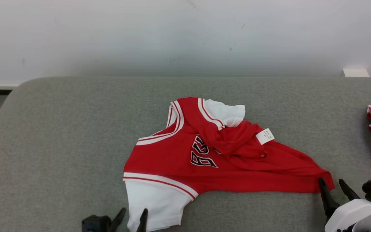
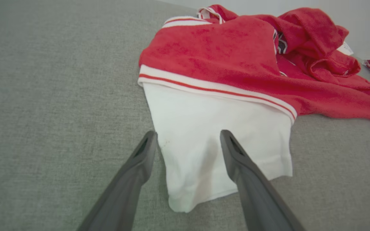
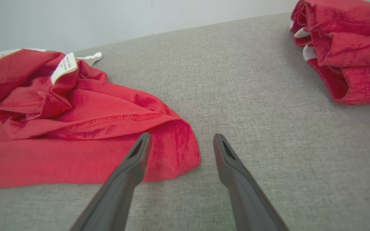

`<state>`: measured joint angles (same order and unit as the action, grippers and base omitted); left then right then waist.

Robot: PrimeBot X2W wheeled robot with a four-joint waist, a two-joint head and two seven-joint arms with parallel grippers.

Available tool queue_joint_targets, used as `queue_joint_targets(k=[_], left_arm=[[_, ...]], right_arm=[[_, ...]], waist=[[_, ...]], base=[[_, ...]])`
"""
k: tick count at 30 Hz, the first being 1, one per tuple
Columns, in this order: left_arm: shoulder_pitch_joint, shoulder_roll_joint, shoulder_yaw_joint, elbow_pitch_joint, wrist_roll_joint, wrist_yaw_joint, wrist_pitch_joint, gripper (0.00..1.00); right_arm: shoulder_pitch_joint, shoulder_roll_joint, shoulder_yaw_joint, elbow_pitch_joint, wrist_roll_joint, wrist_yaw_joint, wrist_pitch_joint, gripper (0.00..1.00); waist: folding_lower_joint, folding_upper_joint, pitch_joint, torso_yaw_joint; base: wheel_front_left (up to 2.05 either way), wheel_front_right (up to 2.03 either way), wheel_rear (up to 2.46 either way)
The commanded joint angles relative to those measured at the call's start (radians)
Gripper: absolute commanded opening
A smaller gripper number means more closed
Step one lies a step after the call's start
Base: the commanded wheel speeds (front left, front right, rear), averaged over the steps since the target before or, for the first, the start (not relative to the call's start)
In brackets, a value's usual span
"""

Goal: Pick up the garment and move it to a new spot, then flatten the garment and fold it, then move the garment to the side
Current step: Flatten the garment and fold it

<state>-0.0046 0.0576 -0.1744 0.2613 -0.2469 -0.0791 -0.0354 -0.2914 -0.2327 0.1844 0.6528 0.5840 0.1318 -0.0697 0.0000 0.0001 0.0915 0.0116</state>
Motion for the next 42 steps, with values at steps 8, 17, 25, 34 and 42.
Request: queue_joint_targets(k=[8,17,25,34,42], left_arm=[[0.043,0.009,-0.020,-0.019,-0.038,-0.005,0.100,1.00],[0.002,0.004,-0.046,0.000,-0.073,-0.014,0.108,0.00],[-0.030,0.013,-0.045,0.011,-0.088,-0.021,0.062,0.00],[-0.091,0.045,-0.032,-0.059,-0.108,-0.030,0.031,0.00],[-0.389,0.140,-0.040,-0.035,-0.047,-0.041,0.071,0.00]], right_arm=[[-0.056,-0.013,0.073,0.098,0.073,-0.002,0.008,1.00],[-0.074,-0.021,0.143,0.146,0.128,-0.002,-0.025,0.09],[-0.095,-0.040,0.195,0.146,0.195,-0.002,-0.096,0.00],[-0.106,-0.061,0.218,-0.023,0.354,-0.002,-0.125,0.00],[-0.265,-0.088,0.228,-0.152,0.507,-0.002,-0.012,0.00]], waist=[[0.0000,-0.0001,0.022,0.030],[0.0000,-0.0001,0.021,0.036],[0.0000,-0.0001,0.000,0.029],[0.0000,-0.0001,-0.027,0.022],[0.0000,-0.0001,0.042,0.012]], base=[[0.00,0.00,0.00],[0.00,0.00,0.00],[0.00,0.00,0.00],[0.00,0.00,0.00],[0.00,0.00,0.00]])
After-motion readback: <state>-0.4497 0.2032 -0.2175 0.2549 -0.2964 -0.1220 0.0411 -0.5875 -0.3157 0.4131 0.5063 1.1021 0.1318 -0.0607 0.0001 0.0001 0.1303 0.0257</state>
